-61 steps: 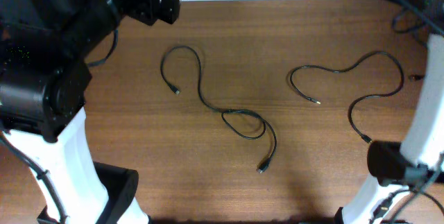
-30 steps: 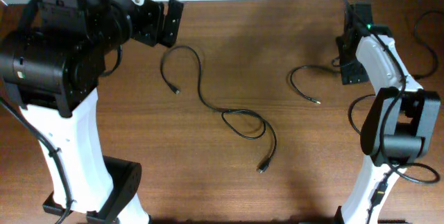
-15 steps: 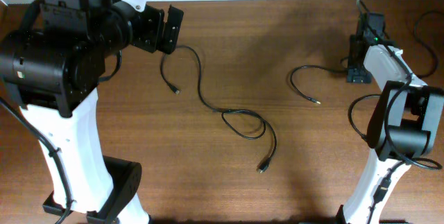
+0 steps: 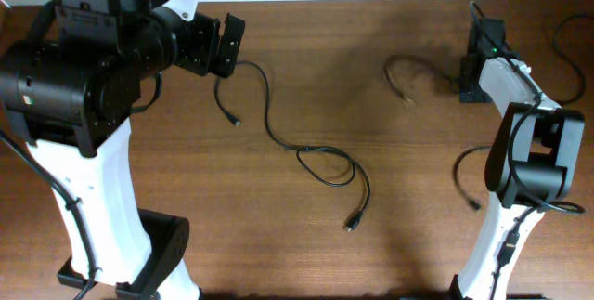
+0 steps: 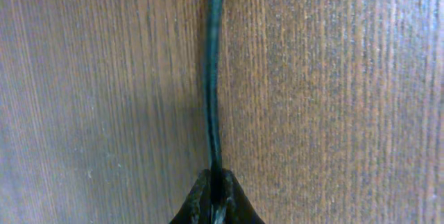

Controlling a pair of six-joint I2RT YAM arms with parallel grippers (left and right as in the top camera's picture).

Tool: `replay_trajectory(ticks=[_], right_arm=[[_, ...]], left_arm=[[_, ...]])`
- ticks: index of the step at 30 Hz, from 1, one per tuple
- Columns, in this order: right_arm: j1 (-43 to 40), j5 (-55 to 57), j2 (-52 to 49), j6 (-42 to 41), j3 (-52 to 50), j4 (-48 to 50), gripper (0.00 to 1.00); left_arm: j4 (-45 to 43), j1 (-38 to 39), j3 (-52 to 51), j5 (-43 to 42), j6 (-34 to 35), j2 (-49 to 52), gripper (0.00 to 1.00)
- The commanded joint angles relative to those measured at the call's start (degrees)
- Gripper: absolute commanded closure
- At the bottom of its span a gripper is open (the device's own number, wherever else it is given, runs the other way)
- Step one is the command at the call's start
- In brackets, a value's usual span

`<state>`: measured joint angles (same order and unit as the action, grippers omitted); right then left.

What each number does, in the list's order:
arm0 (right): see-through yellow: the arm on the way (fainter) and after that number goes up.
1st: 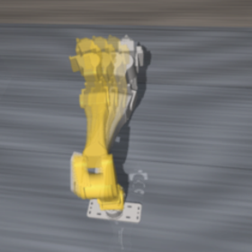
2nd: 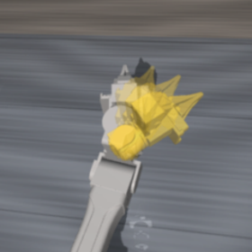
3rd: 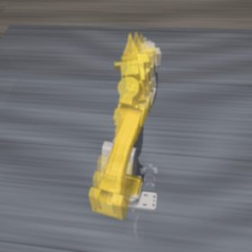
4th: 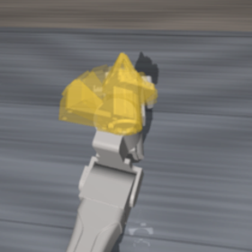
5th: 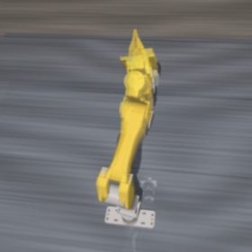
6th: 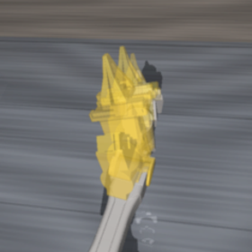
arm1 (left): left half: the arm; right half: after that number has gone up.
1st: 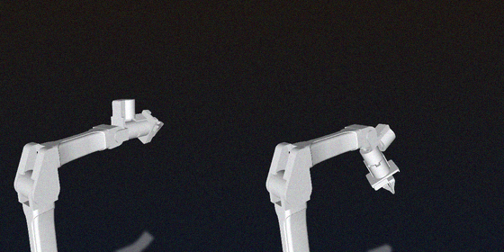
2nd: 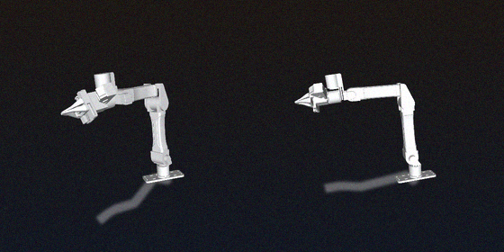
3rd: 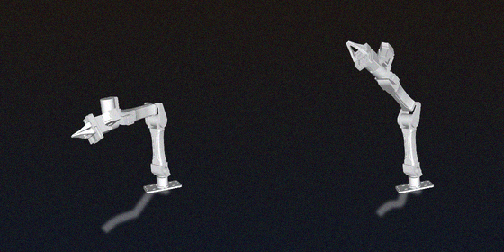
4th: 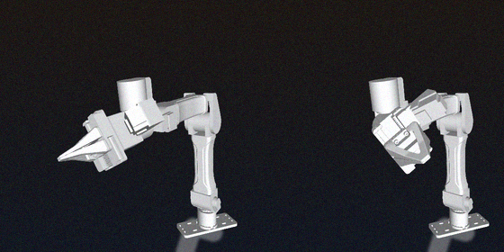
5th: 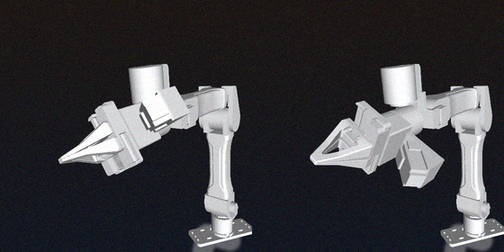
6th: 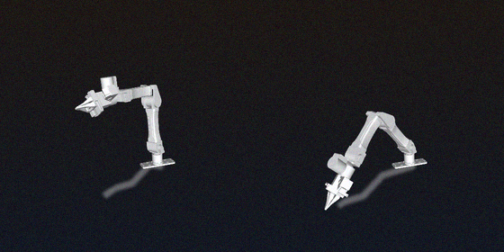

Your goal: Untangle cables

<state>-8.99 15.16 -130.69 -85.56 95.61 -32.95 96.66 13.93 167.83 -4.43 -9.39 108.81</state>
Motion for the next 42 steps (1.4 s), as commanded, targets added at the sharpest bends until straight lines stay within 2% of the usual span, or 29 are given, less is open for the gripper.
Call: replay_trajectory(ticks=[1, 3, 8, 12, 14, 18, 22, 25, 28, 31, 35, 36, 38, 39, 42], right_arm=[[0.5, -4.0, -5.0, -0.2, -3.0, -7.8, 0.96], [0.5, -3.3, -2.7, 0.6, -1.4, -11.7, 0.96], [1.0, -2.5, 7.6, 13.5, 7.5, -16.5, 0.96], [1.5, -2.5, 15.9, 30.3, 19.3, -19.7, 0.96], [1.6, -3.0, 19.0, 42.7, 27.1, -23.0, 0.96], [1.2, 0.2, 21.1, 53.5, 39.0, -32.4, 0.96], [0.2, 8.4, 21.1, 58.6, 43.5, -39.8, 0.96], [-0.2, 13.0, 21.0, 58.8, 43.5, -44.5, 0.96], [-0.5, 13.2, 20.7, 58.8, 42.8, -47.7, 0.96], [-0.5, 12.9, 20.4, 58.4, 39.8, -46.5, 0.96], [-0.3, 4.2, 20.3, 58.2, 33.5, -43.5, 0.96], [0.2, -0.9, 20.3, 59.5, 31.1, -42.1, 0.86], [1.1, -8.3, 20.3, 66.8, 28.6, -39.2, 0.16], [1.8, -13.5, 20.3, 72.8, 27.3, -37.0, 0.09], [4.0, -18.6, 19.7, 82.9, 24.3, -32.8, 0.08]], left_arm=[[0.0, -0.2, 0.1, 0.2, -0.5, -0.4, 0.01], [0.0, -0.2, 0.1, 0.2, -0.5, -0.4, 0.01], [0.0, -0.2, 0.1, 0.2, -0.5, -0.4, 0.01], [0.0, -0.2, 0.1, 0.2, -0.5, -0.4, 0.01], [0.0, -0.2, 0.1, 0.2, -0.5, -0.4, 0.01], [0.0, -0.2, 0.0, 0.2, -0.5, -0.4, 0.01], [0.0, -0.2, -1.0, 0.2, -0.5, -0.4, 0.01], [0.0, -0.2, -2.4, 0.2, -0.5, -0.4, 0.01], [0.0, -0.2, -4.0, 0.2, -0.5, -0.4, 0.01], [0.0, -0.2, -4.7, 0.2, -0.5, -0.4, 0.01], [0.0, -0.2, -4.7, 0.2, -0.5, -0.5, 0.01], [0.0, -0.2, -4.7, 0.2, -0.5, -0.6, 0.01], [0.0, -0.2, -4.7, -0.3, -0.5, -0.6, 0.01], [0.0, -0.2, -4.7, -0.6, -0.5, -0.6, 0.01], [0.0, -0.2, -4.7, -0.7, -0.5, -0.6, 0.01]])
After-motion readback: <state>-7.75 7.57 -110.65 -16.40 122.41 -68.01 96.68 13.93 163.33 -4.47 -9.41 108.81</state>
